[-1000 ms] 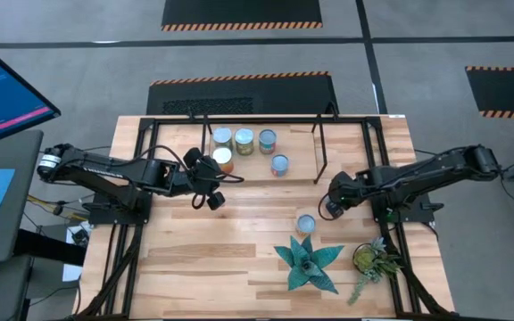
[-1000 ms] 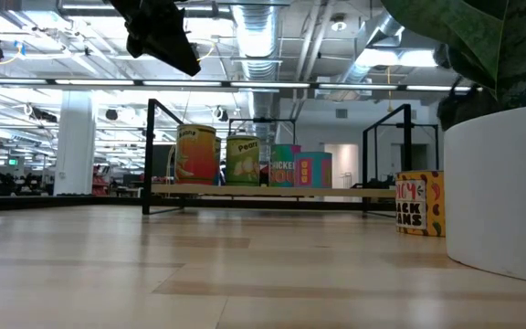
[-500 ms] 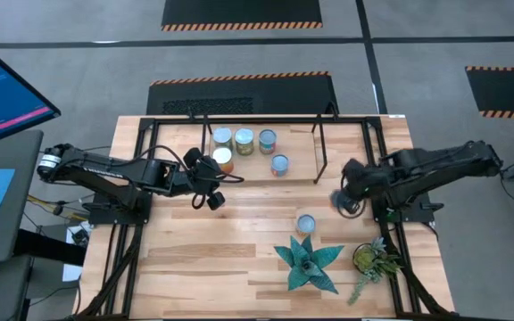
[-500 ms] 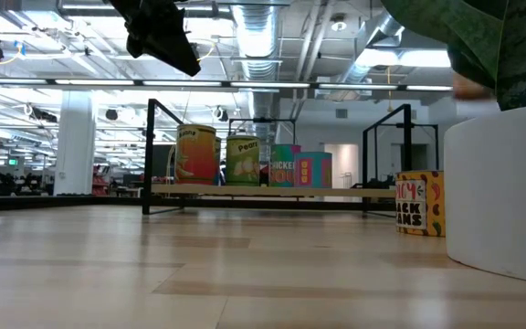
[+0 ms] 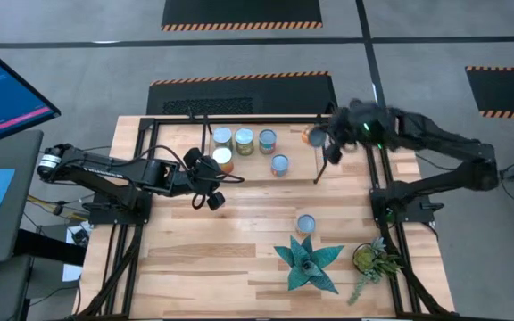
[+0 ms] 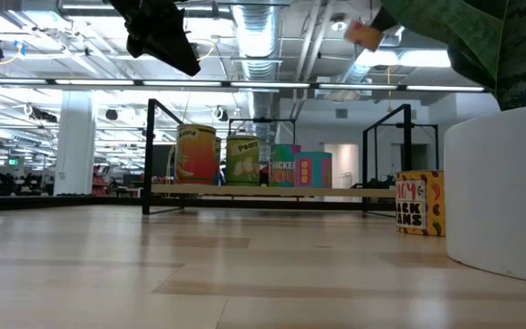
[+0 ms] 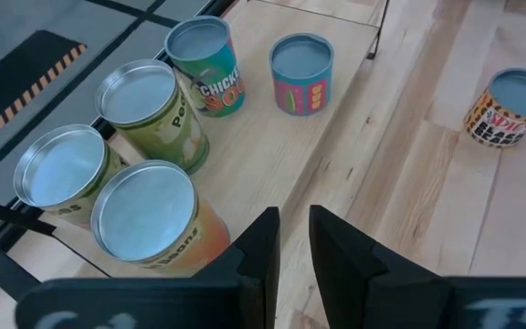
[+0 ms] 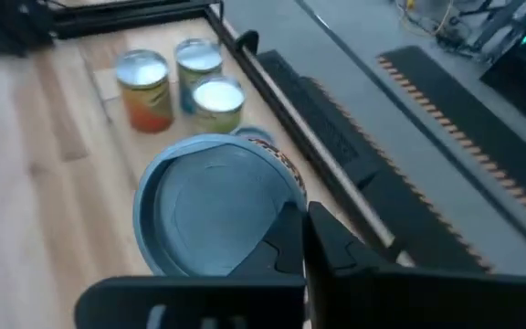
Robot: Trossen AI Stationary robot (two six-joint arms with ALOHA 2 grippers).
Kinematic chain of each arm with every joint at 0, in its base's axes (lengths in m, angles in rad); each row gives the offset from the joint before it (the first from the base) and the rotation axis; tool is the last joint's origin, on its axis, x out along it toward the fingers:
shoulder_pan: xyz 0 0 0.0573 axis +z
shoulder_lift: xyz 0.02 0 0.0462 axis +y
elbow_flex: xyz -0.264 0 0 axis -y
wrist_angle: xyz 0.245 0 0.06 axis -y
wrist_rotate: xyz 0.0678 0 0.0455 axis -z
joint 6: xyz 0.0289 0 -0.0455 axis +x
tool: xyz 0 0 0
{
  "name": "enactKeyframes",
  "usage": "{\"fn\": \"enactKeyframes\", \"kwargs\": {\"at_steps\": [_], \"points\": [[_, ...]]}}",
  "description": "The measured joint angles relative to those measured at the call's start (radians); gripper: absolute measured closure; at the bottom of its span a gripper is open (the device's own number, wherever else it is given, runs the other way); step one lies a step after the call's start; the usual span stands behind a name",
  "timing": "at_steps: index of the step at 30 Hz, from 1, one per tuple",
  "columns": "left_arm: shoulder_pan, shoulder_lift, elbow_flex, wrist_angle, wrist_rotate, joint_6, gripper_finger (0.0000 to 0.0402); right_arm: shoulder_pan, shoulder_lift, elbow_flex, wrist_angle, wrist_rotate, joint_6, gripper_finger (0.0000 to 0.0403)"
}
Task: Pick and place cans onto a shelf
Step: Put the canned pineapple rings on the shelf
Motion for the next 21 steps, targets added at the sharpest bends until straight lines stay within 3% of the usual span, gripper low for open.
{"fn": "enactKeyframes", "kwargs": {"at_steps": [4, 9, 14, 21], "points": [[0.0, 0.0, 0.0, 0.0, 0.0, 0.004, 0.0349, -0.162, 0.122, 0.06, -0.013, -0.159, -0.191, 0.0399], [0.0, 0.0, 0.0, 0.0, -0.01, 0.018, 0.0349, -0.272, 0.301, 0.113, -0.015, -0.326, -0.403, 0.0399], [0.0, 0.0, 0.0, 0.0, -0.017, 0.017, 0.0349, -0.309, 0.479, 0.186, -0.052, -0.351, -0.571, 0.0399], [0.0, 0.0, 0.0, 0.0, -0.017, 0.001, 0.0349, -0.362, 0.667, 0.29, -0.185, -0.354, -0.681, 0.0399]]}}
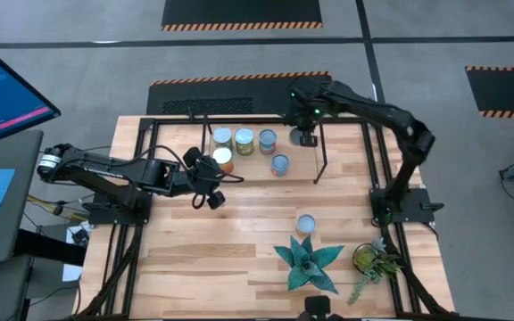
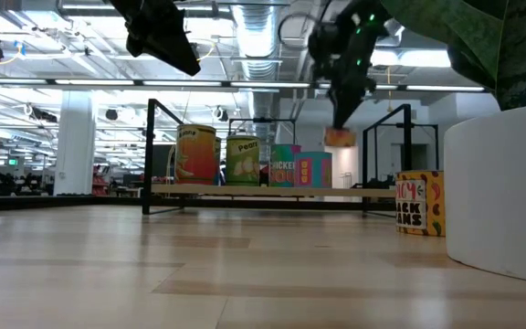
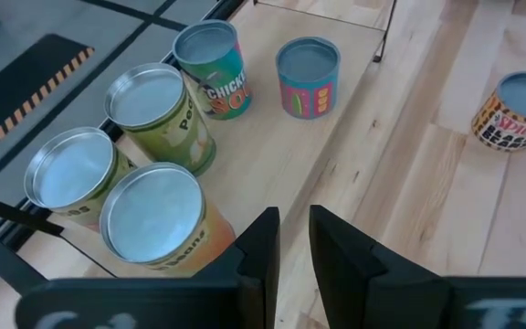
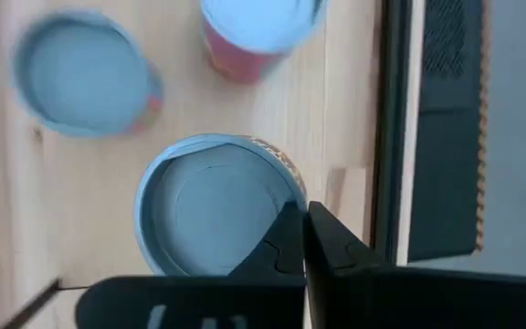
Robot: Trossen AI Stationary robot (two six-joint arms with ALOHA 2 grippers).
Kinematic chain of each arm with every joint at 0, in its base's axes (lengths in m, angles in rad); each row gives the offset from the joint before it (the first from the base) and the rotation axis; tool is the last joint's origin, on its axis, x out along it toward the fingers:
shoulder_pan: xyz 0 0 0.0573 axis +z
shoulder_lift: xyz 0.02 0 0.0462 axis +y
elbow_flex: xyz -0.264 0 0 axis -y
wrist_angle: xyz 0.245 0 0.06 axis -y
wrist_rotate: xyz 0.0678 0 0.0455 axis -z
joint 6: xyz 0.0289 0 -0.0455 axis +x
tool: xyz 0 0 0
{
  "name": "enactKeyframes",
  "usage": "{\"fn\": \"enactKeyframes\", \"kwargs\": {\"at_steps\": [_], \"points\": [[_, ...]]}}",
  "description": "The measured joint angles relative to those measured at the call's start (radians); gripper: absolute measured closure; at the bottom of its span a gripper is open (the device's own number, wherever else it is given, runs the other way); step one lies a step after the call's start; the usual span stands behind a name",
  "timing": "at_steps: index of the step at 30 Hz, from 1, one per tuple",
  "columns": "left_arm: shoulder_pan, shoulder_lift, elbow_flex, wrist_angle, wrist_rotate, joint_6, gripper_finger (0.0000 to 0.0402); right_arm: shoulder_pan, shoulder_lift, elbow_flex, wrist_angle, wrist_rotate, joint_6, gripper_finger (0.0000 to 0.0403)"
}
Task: Pick and place cans onto a shelf
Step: Put the canned pineapple rings on the shelf
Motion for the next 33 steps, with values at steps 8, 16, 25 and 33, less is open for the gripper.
{"fn": "enactKeyframes", "kwargs": {"at_steps": [8, 16, 25, 33], "points": [[0.0, 0.0, 0.0, 0.0, -0.001, -0.003, 0.0349, -0.033, 0.121, 0.0, -0.056, -0.014, -0.023, 0.0399], [0.0, 0.0, 0.0, 0.0, -0.002, -0.004, 0.0349, -0.053, 0.131, 0.001, -0.064, -0.013, -0.016, 0.0399], [0.0, 0.0, 0.0, 0.0, -0.002, -0.003, 0.0349, -0.055, 0.131, -0.057, -0.059, -0.02, -0.012, 0.0399], [0.0, 0.0, 0.0, 0.0, -0.001, -0.004, 0.0349, -0.054, 0.131, -0.057, -0.026, -0.02, 0.001, 0.0398]]}}
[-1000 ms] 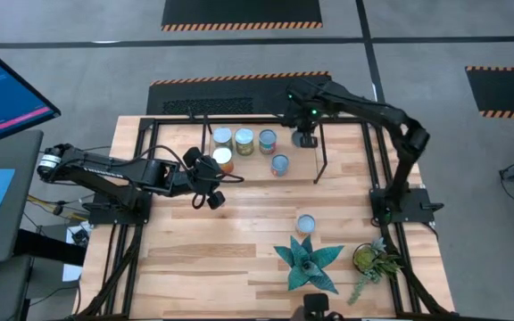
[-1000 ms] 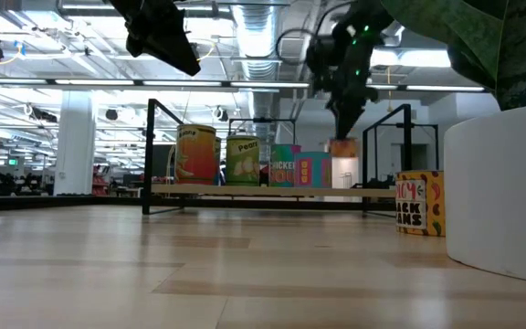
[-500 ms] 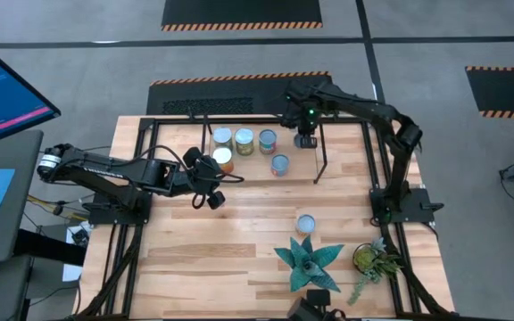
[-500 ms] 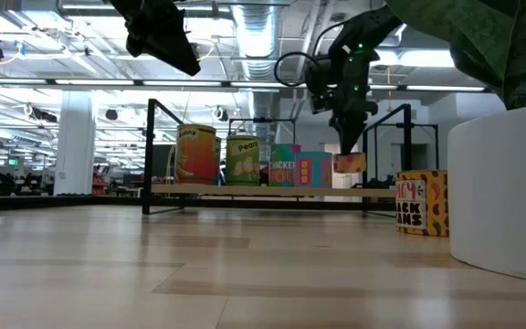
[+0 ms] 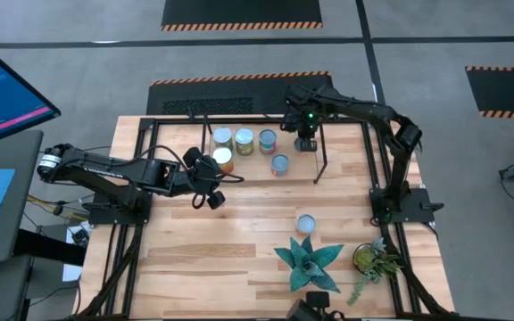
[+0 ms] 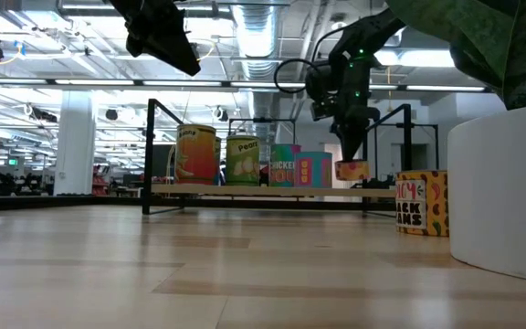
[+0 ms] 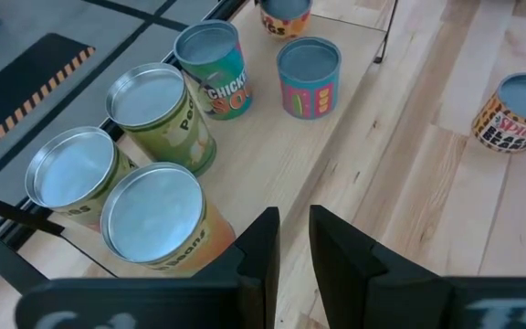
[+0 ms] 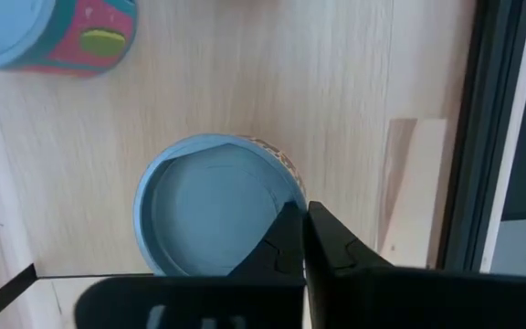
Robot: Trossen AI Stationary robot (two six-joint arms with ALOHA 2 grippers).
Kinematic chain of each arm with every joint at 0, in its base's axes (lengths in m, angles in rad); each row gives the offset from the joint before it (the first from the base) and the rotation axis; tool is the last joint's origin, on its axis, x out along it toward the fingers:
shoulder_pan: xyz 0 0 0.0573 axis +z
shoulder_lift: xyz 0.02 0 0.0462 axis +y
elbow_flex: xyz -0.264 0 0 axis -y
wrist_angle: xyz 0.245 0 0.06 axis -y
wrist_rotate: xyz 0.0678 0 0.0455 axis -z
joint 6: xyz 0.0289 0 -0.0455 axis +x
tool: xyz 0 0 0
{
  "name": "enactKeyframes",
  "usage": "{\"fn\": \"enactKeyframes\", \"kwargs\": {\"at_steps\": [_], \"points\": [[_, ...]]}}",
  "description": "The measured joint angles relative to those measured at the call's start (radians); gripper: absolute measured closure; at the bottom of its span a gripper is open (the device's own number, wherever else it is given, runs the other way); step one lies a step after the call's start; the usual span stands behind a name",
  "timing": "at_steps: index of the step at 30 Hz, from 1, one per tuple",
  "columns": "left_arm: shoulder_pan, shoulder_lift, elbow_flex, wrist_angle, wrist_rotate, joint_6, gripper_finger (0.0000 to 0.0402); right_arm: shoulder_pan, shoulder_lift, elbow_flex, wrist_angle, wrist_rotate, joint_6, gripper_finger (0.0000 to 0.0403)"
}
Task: Pick and place cans onto a shelf
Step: Put the canned pineapple rings on the shelf
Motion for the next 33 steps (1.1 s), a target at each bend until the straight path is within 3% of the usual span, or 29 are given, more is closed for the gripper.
{"fn": "enactKeyframes", "kwargs": {"at_steps": [7, 18, 28, 33], "points": [[0.0, 0.0, 0.0, 0.0, 0.0, 0.0, 0.0349, 0.005, 0.0, 0.0, 0.0, -0.001, 0.0, 0.0396], [0.0, 0.0, 0.0, 0.0, 0.001, -0.001, 0.0349, 0.011, 0.0, 0.0, 0.011, 0.0, 0.012, 0.033], [0.0, 0.0, 0.0, 0.0, 0.001, -0.002, 0.0349, 0.011, -0.001, 0.0, 0.017, 0.088, 0.035, 0.0324], [0.0, 0.0, 0.0, -0.001, 0.001, -0.001, 0.0349, 0.028, -0.006, 0.0, 0.015, 0.023, 0.04, 0.0324]]}}
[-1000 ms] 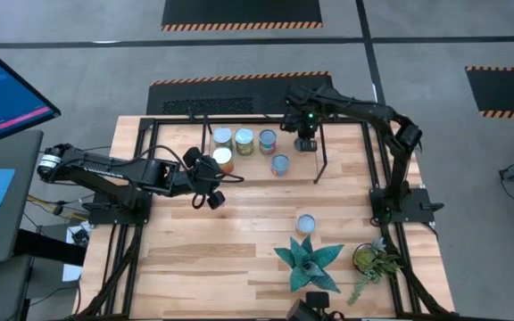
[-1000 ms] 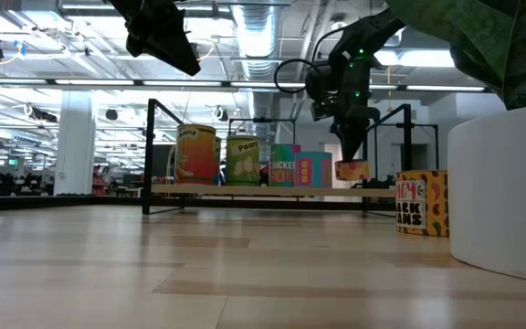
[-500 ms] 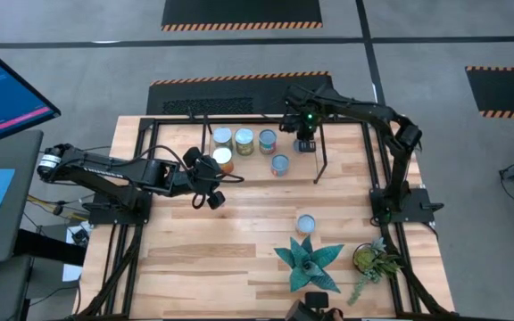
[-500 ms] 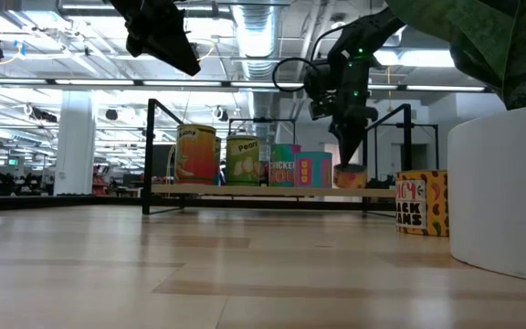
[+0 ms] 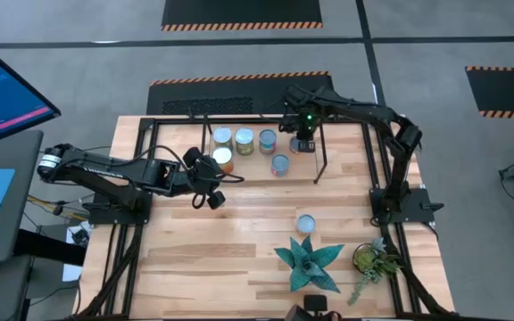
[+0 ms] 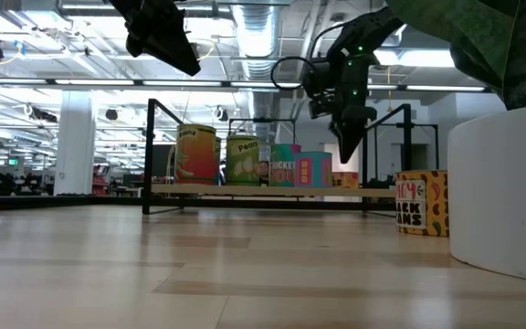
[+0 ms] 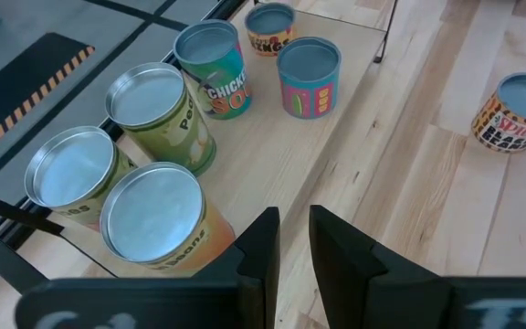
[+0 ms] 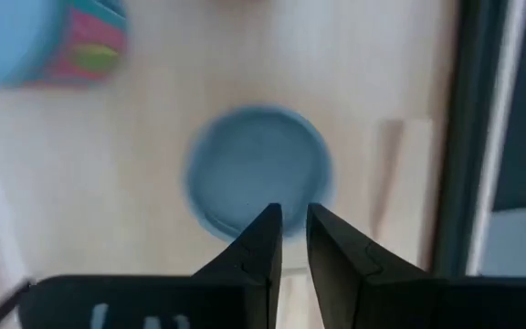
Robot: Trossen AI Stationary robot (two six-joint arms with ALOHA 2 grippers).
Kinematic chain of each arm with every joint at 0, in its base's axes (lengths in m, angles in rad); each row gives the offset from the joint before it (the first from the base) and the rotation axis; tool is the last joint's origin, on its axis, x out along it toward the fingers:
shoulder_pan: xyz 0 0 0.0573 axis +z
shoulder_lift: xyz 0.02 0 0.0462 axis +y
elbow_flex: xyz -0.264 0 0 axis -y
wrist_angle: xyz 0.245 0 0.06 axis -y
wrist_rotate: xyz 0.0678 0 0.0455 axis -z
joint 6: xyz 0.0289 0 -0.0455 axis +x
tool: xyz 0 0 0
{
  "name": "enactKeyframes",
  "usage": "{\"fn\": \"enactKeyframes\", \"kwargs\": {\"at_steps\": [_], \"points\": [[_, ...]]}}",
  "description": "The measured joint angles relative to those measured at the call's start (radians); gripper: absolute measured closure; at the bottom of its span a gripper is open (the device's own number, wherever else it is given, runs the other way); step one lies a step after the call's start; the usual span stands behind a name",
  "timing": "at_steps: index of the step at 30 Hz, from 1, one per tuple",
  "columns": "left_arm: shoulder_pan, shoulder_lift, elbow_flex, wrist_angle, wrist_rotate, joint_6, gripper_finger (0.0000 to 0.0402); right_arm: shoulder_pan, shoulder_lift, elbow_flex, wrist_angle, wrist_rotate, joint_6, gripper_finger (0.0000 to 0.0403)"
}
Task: Pick and place cans onto a shelf
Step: Put the canned pineapple rings on the shelf
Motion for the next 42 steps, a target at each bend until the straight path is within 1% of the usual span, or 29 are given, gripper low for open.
{"fn": "enactKeyframes", "kwargs": {"at_steps": [6, 11, 21, 25, 38, 42], "points": [[0.0, 0.0, 0.0, 0.0, 0.0, 0.0, 0.0349, 0.069, 0.006, -0.002, 0.025, -0.008, -0.001, 0.0324], [0.0, 0.0, 0.0, 0.0, 0.0, 0.001, 0.0349, 0.122, 0.003, -0.001, 0.144, 0.038, 0.007, 0.0324], [0.0, 0.0, 0.0, 0.0, 0.018, -0.007, 0.0349, 0.098, 0.056, 0.0, 0.137, 0.034, 0.034, 0.0324], [0.0, 0.0, 0.0, 0.0, 0.018, -0.008, 0.0349, 0.099, 0.056, 0.0, 0.162, 0.034, 0.035, 0.0324], [0.0, 0.0, 0.0, 0.0, 0.019, -0.002, 0.0349, 0.072, 0.057, 0.0, 0.129, 0.026, 0.05, 0.0324], [0.0, 0.0, 0.0, -0.001, 0.019, -0.001, 0.0349, 0.074, 0.056, 0.0, 0.173, 0.029, 0.05, 0.0324]]}}
